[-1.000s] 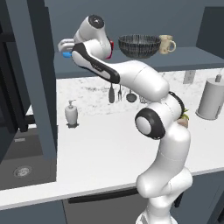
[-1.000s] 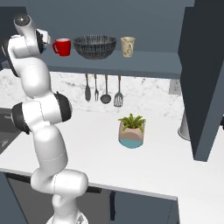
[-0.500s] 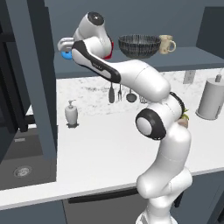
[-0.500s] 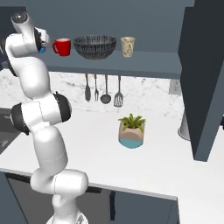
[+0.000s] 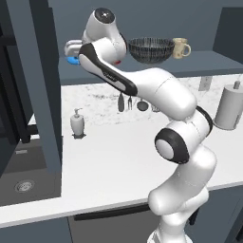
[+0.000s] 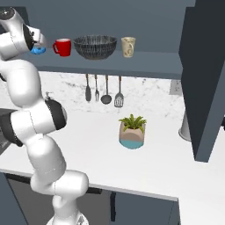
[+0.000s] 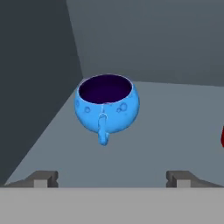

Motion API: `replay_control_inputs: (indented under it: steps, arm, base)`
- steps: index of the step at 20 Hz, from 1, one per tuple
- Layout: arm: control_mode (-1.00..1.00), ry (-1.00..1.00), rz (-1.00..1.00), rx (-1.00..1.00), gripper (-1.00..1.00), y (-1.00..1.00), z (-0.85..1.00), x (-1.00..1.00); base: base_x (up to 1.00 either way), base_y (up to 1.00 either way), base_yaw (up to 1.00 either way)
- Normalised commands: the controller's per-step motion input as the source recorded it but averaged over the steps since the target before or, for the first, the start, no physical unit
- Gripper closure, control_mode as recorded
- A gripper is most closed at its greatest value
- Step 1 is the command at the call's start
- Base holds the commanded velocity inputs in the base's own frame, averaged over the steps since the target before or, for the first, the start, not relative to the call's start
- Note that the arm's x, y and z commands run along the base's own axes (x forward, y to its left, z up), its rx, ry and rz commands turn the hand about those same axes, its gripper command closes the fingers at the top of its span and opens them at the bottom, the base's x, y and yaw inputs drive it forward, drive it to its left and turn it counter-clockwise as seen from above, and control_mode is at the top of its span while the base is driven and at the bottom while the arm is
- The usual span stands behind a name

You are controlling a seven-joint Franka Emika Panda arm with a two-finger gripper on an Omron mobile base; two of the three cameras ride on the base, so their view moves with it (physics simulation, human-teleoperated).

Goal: Gather all objects into one cabinet and sort the glasses and bowls to opposite sides.

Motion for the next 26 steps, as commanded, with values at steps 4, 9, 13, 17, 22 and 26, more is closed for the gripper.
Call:
replay_control_inputs:
  steps: [4, 9, 13, 17, 22, 26]
  arm:
    - [-1.0, 0.0, -0.13, 0.01, -1.0, -0.43, 0.0, -0.28]
    - [-1.0, 0.0, -0.11, 0.02, -1.0, -0.38, 0.0, -0.02]
    - [-1.0, 0.0, -0.03, 0.01, -1.0, -0.24, 0.0, 0.0]
    - [-1.0, 0.0, 0.0, 0.01, -1.0, -0.21, 0.0, 0.0]
    - [-1.0, 0.0, 0.0, 0.0, -1.0, -0.41, 0.01, -0.08]
    - [-1.0, 0.0, 0.0, 0.0, -1.0, -0.68, 0.02, -0.18]
  base:
    - [0.0, 0.0, 0.0]
    - [0.0, 0.0, 0.0]
    - [0.0, 0.0, 0.0]
    - [0.0, 0.0, 0.0]
    - [0.0, 0.0, 0.0]
    - [0.0, 0.0, 0.0]
